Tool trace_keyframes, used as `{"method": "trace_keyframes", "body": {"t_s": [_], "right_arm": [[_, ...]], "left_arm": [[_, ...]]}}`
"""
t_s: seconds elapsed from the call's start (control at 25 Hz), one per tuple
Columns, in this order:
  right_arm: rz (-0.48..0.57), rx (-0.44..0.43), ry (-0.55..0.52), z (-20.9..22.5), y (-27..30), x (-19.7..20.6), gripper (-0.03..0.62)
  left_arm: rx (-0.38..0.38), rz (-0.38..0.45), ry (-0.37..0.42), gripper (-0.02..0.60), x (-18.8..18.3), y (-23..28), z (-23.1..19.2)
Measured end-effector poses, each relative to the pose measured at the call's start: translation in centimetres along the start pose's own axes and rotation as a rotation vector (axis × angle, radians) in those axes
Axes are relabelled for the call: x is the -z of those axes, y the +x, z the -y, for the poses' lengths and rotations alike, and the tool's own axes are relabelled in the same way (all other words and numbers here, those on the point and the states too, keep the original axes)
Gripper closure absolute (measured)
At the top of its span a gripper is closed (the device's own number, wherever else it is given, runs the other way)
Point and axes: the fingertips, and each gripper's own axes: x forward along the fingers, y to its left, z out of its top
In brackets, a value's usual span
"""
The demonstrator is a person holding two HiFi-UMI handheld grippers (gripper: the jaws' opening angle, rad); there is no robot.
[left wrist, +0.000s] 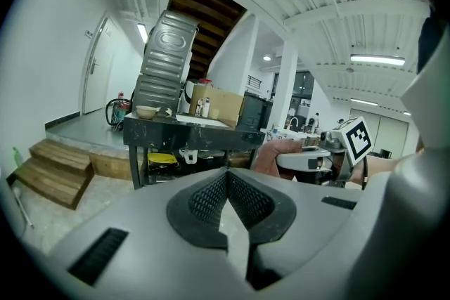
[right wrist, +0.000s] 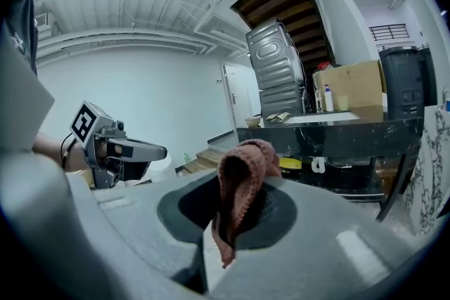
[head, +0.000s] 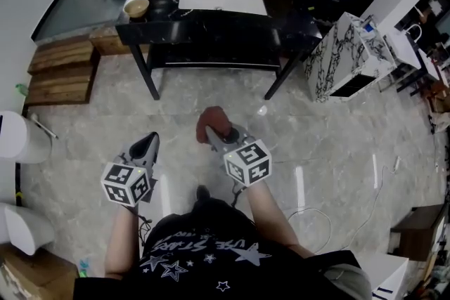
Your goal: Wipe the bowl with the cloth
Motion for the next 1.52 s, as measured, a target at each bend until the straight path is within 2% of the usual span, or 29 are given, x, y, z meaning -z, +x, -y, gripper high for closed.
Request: {"method": "trace_keyframes", "body": {"t_s": [0.28,0.68,0.88,1.12,1.52], "right_arm": [[-0.004,-0.039,-0.012,2.6,1.2,-1.1,0.547],[-0.022,-0.058,-0.022,3.6,3.4,-2.0,0.548],[-0.034,-0.030,-0.031,5.0,5.2,-2.8,0.548],[-0.037,-0.006,-0.038,6.7,9.6,-4.7,0.548],[-0.031,0.039,-0.034,10.5,19.3,-9.5,0.548]], "left_arm": [[-0.059,0.037,-0.028,0.575,-1.9,2.1,-1.0],[-0.087,0.037,-0.054,0.575,-2.6,2.9,-3.8],[-0.072,0.049,-0.063,0.574,-3.7,4.6,-6.2],[-0.050,0.050,-0.051,0.574,-6.0,7.6,-10.7],[-0.021,0.055,-0.065,0.574,-11.2,13.7,-20.4]]}}
